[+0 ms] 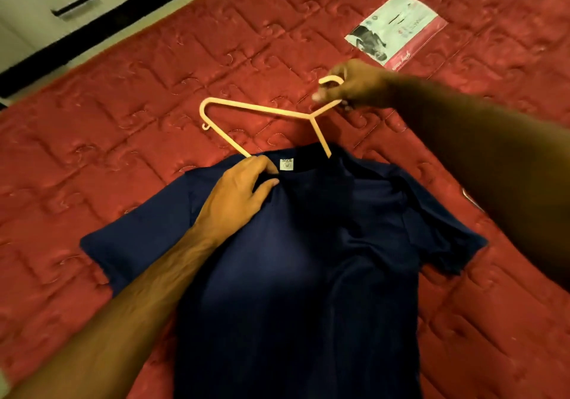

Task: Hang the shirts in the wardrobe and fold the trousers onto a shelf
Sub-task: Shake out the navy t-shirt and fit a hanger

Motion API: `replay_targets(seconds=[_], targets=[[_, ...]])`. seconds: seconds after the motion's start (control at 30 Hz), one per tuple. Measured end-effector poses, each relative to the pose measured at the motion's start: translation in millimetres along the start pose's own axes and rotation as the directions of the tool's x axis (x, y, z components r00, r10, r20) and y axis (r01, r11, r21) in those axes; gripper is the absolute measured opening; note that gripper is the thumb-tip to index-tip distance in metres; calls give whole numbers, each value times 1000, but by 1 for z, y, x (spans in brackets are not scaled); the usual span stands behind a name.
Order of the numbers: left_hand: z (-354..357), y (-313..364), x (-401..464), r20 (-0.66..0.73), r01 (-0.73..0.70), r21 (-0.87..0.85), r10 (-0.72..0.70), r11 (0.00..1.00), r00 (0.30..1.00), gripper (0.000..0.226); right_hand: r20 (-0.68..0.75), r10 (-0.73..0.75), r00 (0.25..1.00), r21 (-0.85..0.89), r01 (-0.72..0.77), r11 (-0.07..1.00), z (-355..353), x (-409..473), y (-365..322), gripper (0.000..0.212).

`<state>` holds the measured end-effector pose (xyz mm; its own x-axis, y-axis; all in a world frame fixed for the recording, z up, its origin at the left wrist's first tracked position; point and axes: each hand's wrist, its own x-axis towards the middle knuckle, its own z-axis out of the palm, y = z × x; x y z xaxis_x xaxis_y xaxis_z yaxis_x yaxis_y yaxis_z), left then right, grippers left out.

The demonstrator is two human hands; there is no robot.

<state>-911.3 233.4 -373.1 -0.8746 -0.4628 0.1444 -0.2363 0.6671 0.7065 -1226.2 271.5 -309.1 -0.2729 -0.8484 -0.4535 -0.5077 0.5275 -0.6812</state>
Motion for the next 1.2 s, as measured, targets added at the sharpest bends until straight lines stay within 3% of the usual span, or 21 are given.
replay_targets(seconds=[0.1,0.23,0.33,0.4,0.5,0.57,0.7,0.8,0.9,0.93,1.0,1.07,1.2], targets=[[-1,-4,-1,5,24,4,-24,1000,1000,7,-295,8,955,293,83,952,31,5,21,20],[0,-6,-2,-15,52,11,-52,999,999,7,-420,14,908,277,113,954,59,0,41,12],[-3,-9,-3,23,29,56,-30,998,999,8,-407,9,914,249,101,963,59,-5,47,22],[-11,-13,-2,92,-67,207,49,976,995,11,-362,-50,931,180,122,976,52,-7,48,24],[-28,-23,-1,239,-230,431,135,873,961,17,-285,-147,947,106,184,977,41,-9,46,21],[-41,-27,-1,280,-278,488,153,827,948,31,-268,-194,944,111,230,967,36,-11,46,20],[-52,-23,-7,221,-358,426,288,831,932,35,-333,-196,922,143,255,956,34,-11,58,18],[-47,-21,-18,105,-267,225,249,937,963,16,-404,-139,904,191,232,954,34,-14,67,17],[-44,-22,-19,173,-180,20,174,984,970,9,-438,-116,891,244,242,939,30,-17,71,22],[-46,-22,-16,219,-184,38,172,982,960,10,-426,-125,896,240,245,939,29,-18,71,22],[-55,-28,-9,287,-267,240,194,934,938,16,-375,-165,912,199,253,947,26,-20,71,19],[-65,-39,-3,275,-257,379,157,889,948,22,-344,-203,917,146,266,953,21,-21,71,17],[-71,-46,7,176,-146,239,105,960,979,18,-205,-286,936,-84,274,958,18,-17,67,15]])
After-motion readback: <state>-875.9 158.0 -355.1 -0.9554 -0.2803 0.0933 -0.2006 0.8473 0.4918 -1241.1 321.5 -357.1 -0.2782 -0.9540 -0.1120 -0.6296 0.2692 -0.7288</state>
